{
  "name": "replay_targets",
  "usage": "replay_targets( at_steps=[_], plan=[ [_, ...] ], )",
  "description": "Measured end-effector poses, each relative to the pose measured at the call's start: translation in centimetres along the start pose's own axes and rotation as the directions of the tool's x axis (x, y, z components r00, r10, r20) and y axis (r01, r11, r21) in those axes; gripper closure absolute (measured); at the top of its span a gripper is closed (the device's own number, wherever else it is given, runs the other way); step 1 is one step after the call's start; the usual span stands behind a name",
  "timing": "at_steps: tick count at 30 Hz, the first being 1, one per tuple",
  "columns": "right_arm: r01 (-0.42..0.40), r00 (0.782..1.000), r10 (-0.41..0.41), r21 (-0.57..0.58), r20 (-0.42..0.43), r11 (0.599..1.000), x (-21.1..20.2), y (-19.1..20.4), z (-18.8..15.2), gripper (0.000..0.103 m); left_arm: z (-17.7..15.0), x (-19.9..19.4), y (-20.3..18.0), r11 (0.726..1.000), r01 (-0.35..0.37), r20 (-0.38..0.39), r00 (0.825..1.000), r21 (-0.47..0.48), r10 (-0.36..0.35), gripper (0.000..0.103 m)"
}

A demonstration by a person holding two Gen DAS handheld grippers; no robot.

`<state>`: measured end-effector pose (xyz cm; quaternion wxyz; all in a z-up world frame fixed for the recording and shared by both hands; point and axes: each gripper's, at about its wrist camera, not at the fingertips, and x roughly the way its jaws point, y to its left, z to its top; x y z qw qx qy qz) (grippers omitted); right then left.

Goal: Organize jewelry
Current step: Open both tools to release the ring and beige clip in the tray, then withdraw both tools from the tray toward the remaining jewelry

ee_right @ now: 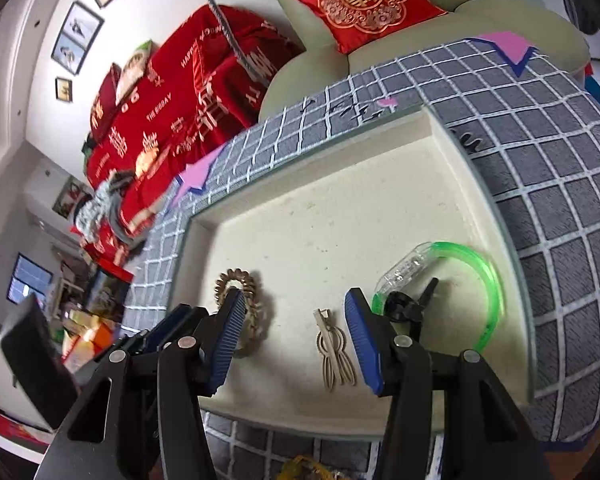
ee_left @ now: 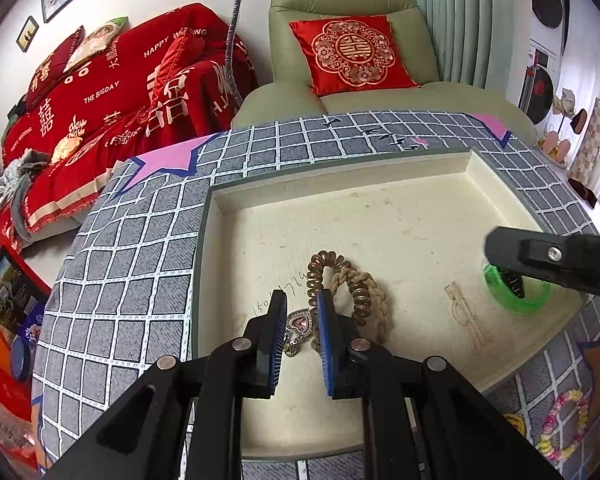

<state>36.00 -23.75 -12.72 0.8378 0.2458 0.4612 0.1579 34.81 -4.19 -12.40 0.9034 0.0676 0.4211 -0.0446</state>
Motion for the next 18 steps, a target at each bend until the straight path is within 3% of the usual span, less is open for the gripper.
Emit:
replay_targets(
  at_steps=[6, 7, 8, 9, 11, 16, 18],
  plan=[
    [0.010, 1.000, -0.010, -0.007, 0.030, 1.000, -3.1, 0.1, -1.7, 0.047, 0.0, -1.7, 0.2, 1.000, -0.001, 0.018, 1.000, 0.005, 0.001, 0.074],
    [0.011, 0.999, -0.011, -0.003, 0.033, 1.000, -3.7, -0.1, -2.1, 0.047, 0.0, -1.8, 0.3, 1.000, -0.001, 0.019, 1.000, 0.003, 0.001, 0.064],
    [0.011, 0.999, -0.011, 0.004, 0.035, 1.000, -4.2, -0.3, -2.5, 0.047, 0.1, -2.2, 0.4, 1.000, -0.005, 0.024, 1.000, -0.002, 0.005, 0.020],
    [0.012, 0.999, -0.012, 0.010, 0.034, 1.000, -4.7, -0.5, -2.9, 0.047, 0.0, -2.8, 0.6, 1.000, -0.024, 0.051, 0.998, -0.020, 0.025, 0.000],
    [0.015, 0.999, -0.015, 0.022, 0.034, 1.000, -5.7, -1.0, -3.7, 0.047, 0.0, -4.1, 0.9, 0.999, -0.040, 0.114, 0.993, -0.031, 0.043, 0.000],
    [0.040, 0.999, -0.042, 0.034, 0.031, 0.999, -7.6, -1.7, -5.3, 0.046, 0.1, -5.4, 1.1, 0.999, -0.039, 0.101, 0.994, -0.025, 0.041, 0.000],
    [0.055, 0.998, -0.056, 0.030, 0.035, 0.998, -8.4, -1.7, -6.0, 0.036, -0.4, -6.3, 1.2, 0.999, -0.034, 0.096, 0.995, -0.029, 0.037, 0.000]
  ],
)
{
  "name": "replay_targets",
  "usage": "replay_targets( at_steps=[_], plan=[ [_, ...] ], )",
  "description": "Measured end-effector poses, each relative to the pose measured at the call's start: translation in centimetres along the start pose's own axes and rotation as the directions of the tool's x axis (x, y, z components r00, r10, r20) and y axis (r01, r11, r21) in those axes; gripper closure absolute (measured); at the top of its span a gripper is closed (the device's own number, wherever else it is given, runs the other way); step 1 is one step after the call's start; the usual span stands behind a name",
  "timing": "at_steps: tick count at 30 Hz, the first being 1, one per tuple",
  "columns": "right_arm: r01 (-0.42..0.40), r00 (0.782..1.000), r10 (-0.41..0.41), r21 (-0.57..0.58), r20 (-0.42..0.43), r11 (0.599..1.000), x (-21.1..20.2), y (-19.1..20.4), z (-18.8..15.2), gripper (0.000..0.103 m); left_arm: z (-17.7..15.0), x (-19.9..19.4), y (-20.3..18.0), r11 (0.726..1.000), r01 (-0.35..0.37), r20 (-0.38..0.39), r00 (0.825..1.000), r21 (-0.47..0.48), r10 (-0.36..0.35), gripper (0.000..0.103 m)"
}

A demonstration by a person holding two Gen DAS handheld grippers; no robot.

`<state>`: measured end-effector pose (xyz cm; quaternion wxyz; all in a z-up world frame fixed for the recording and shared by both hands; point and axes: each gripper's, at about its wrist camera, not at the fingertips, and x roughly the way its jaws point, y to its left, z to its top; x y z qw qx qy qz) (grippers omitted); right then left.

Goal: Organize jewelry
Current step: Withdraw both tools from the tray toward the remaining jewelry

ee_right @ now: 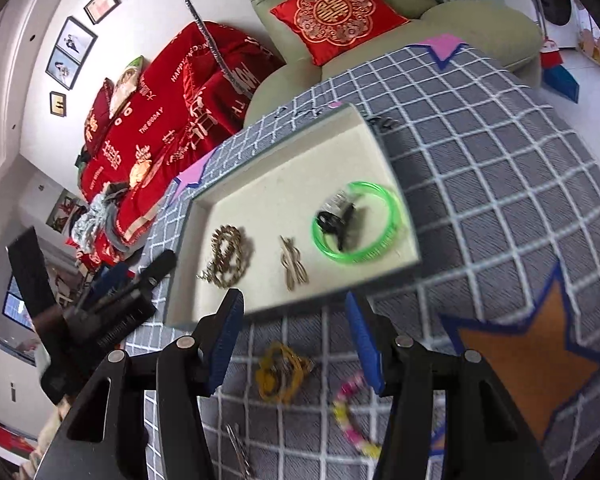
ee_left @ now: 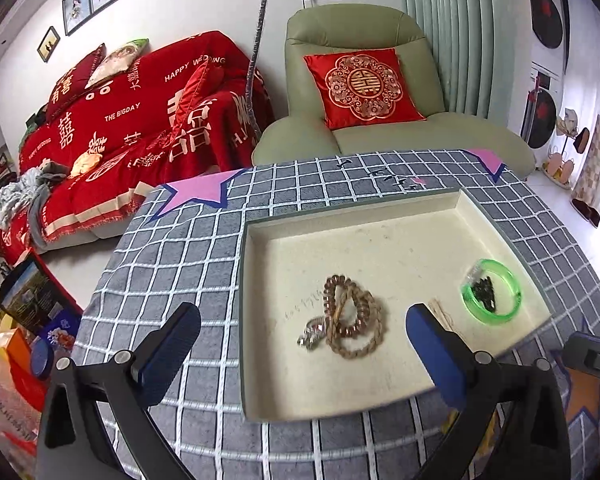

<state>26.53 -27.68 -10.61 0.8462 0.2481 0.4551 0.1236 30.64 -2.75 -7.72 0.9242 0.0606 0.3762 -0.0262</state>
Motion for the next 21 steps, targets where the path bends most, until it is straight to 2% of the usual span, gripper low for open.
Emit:
replay_targets(
  at_steps=[2, 4, 6, 16, 19, 21],
  plan=[
    [0.014, 1.000, -0.013, -0.008, 0.007, 1.000, -0.9, -0.1, -0.7, 0.028, -0.6, -0.9, 0.1, 1.000, 0.008, -0.009, 1.000, 0.002, -0.008, 0.000],
    [0.029, 1.000, -0.029, -0.023, 0.006, 0.999, -1.5, 0.0, -1.4, 0.028, -1.5, -1.9, 0.2, 1.000, 0.006, -0.015, 1.000, 0.006, -0.006, 0.000],
    [0.044, 0.999, -0.044, -0.038, 0.004, 0.998, -2.1, 0.2, -2.0, 0.022, -2.7, -3.0, 0.3, 1.000, 0.015, -0.025, 1.000, -0.003, -0.015, 0.000],
    [0.101, 0.995, -0.101, -0.100, 0.007, 0.990, -5.0, 1.3, -6.3, 0.020, -7.4, -7.1, 0.2, 0.999, 0.039, -0.063, 0.997, -0.010, -0.039, 0.000],
    [0.106, 0.994, -0.105, -0.110, 0.012, 0.988, -5.7, 1.7, -7.2, 0.014, -8.3, -8.1, 0.2, 0.999, 0.044, -0.066, 0.997, -0.018, -0.045, 0.000],
    [0.109, 0.994, -0.108, -0.116, 0.017, 0.987, -6.1, 1.8, -7.7, 0.007, -8.9, -8.4, 0.2, 0.999, 0.050, -0.073, 0.996, -0.023, -0.051, 0.000]
  ],
)
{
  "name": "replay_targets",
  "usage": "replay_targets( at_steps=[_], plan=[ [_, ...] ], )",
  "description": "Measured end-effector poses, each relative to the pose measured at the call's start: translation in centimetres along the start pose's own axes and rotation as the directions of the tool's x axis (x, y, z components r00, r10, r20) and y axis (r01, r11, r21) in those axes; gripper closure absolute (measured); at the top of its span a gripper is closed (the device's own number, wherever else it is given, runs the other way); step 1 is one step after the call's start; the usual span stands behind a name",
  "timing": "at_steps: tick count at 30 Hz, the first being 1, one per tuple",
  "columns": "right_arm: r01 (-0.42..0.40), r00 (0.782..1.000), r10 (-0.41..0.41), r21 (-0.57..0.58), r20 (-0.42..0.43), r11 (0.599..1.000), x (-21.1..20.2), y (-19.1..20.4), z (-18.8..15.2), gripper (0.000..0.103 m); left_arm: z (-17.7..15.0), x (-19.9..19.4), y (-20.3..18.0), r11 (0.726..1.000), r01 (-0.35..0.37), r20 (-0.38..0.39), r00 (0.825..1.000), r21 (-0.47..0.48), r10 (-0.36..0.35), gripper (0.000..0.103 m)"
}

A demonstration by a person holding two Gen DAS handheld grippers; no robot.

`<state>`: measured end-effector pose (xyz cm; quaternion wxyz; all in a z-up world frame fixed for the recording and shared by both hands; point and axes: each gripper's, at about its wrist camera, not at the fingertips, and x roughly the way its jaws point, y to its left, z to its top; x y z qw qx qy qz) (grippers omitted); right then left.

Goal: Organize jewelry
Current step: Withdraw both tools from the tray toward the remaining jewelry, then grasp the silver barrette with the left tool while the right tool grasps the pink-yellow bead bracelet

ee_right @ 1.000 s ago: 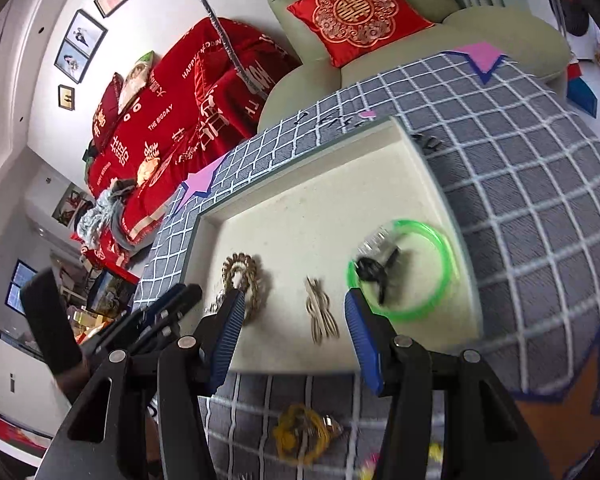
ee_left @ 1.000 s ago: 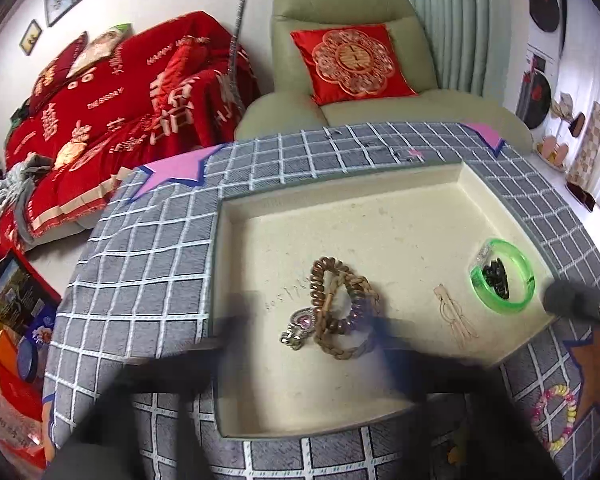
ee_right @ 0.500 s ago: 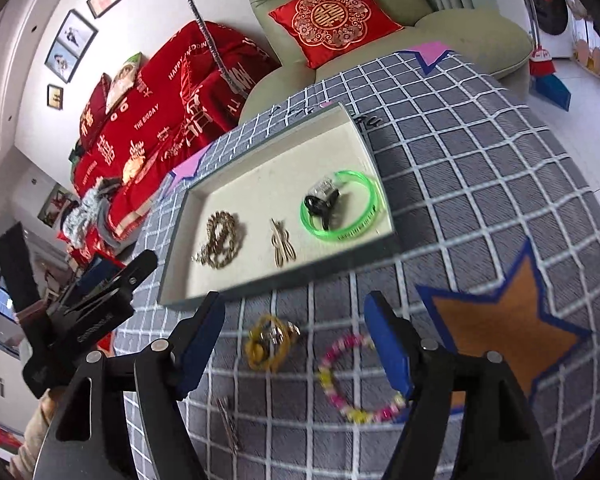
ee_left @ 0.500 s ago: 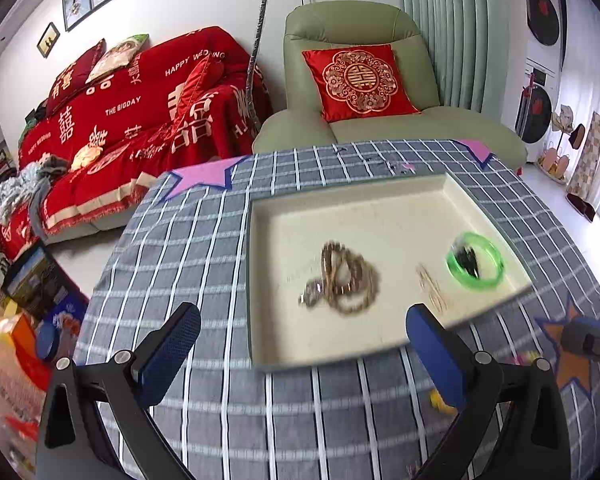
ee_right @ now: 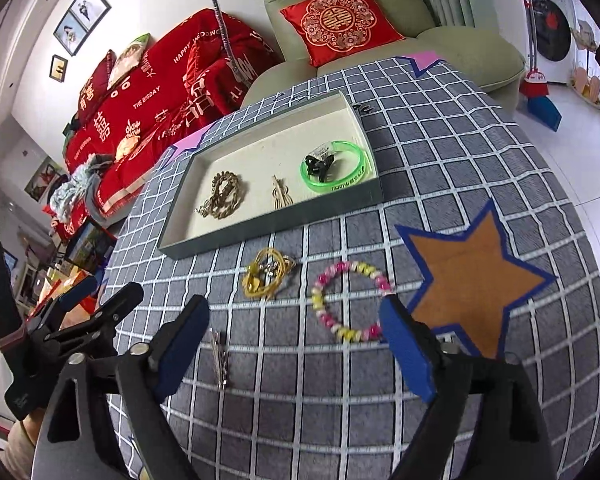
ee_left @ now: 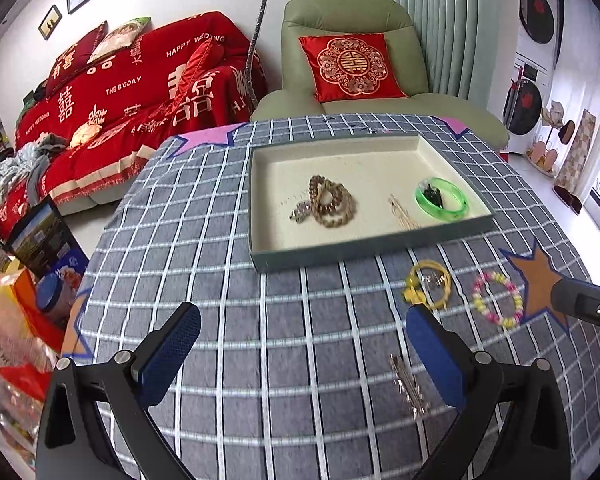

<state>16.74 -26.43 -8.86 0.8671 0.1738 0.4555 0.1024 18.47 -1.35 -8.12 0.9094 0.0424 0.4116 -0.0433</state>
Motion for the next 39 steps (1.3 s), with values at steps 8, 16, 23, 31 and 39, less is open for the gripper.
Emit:
replay_targets(
  at_steps=[8, 16, 23, 31, 39],
  plan=[
    [0.013, 1.000, -0.013, -0.013, 0.000, 1.000, -1.3, -0.2, -1.6, 0.000, -2.6, -0.8, 0.0, 1.000, 0.002, -0.033, 0.999, -0.019, -0.003, 0.000],
    [0.045, 0.999, -0.045, -0.008, -0.010, 0.999, -1.6, -1.3, -3.2, 0.000, -4.5, -1.0, -0.7, 1.000, 0.016, -0.054, 0.998, 0.000, -0.016, 0.000],
    [0.104, 0.994, -0.105, -0.035, -0.039, 0.994, -1.3, -2.3, -4.6, 0.000, -5.8, -0.1, -1.5, 0.999, 0.043, -0.097, 0.994, -0.020, -0.045, 0.000],
    [0.149, 0.987, -0.153, -0.058, -0.056, 0.987, -1.2, -3.5, -4.8, 0.000, -6.1, 0.6, -3.0, 0.994, 0.098, -0.134, 0.986, -0.042, -0.103, 0.000],
    [0.168, 0.983, -0.171, -0.048, -0.065, 0.985, -0.4, -4.3, -3.9, 0.000, -6.1, 2.1, -4.3, 0.996, 0.075, -0.159, 0.984, -0.052, -0.083, 0.000]
  ],
)
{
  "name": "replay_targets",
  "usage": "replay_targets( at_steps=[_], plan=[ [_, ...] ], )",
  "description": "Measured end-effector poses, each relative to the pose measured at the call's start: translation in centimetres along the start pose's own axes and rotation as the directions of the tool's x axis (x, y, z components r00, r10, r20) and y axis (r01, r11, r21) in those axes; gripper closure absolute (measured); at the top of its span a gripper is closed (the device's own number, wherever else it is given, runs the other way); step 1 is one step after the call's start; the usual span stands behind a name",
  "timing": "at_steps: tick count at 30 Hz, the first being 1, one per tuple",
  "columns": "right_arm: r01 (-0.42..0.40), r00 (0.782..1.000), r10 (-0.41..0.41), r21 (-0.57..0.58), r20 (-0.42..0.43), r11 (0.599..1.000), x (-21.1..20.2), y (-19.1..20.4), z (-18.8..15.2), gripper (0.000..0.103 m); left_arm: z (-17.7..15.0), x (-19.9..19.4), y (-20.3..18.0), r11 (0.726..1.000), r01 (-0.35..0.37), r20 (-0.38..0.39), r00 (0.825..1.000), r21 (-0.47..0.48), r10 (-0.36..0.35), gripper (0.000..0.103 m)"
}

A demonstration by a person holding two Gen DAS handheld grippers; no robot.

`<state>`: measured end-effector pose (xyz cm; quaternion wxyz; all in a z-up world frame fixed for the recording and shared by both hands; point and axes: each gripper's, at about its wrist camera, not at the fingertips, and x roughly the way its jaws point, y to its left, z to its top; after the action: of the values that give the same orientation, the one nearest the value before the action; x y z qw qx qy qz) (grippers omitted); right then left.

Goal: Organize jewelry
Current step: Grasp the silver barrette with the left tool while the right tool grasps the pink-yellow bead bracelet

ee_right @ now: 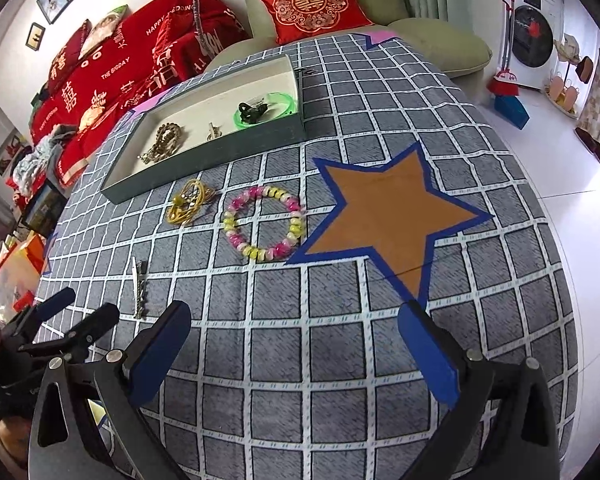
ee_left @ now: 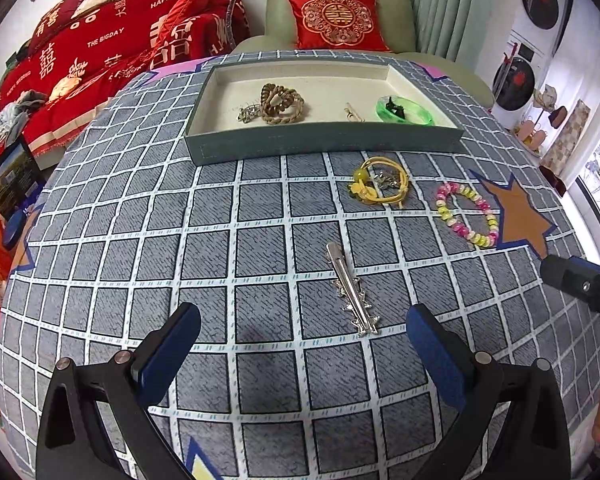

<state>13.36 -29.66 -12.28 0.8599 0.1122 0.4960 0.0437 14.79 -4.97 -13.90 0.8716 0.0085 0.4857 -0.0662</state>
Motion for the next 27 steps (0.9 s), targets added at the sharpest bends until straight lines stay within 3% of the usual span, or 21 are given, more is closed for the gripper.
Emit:
replay_targets(
  at_steps=[8, 11, 12, 15, 27],
  plan=[
    [0.038, 0.999, -0.038, 0.004, -0.007, 0.999, 1.9, -0.4, 1.9, 0.001, 0.1, 1.4, -0.4, 1.000, -0.018, -0.013, 1.000, -0.012, 0.018, 0.000],
    [0.057, 0.998, -0.057, -0.005, -0.008, 0.998, 2.7, -0.2, 2.6, 0.011, 0.2, 1.6, -0.9, 1.000, -0.024, -0.013, 1.000, 0.003, 0.024, 0.001],
    [0.065, 0.998, -0.065, -0.011, -0.011, 0.998, 3.0, -0.2, 2.8, 0.015, 0.2, 1.8, -1.0, 1.000, -0.025, -0.019, 1.000, 0.008, 0.025, 0.010],
    [0.073, 0.997, -0.073, -0.024, -0.022, 0.997, 4.0, 0.0, 3.3, 0.023, 0.2, 2.5, -1.2, 1.000, -0.024, -0.046, 0.999, 0.011, 0.024, 0.010],
    [0.154, 0.987, -0.159, -0.178, -0.017, 0.972, 6.2, 2.4, 3.9, 0.037, 0.3, 2.9, -1.7, 0.999, -0.023, -0.032, 0.999, 0.033, 0.024, 0.010]
  ],
)
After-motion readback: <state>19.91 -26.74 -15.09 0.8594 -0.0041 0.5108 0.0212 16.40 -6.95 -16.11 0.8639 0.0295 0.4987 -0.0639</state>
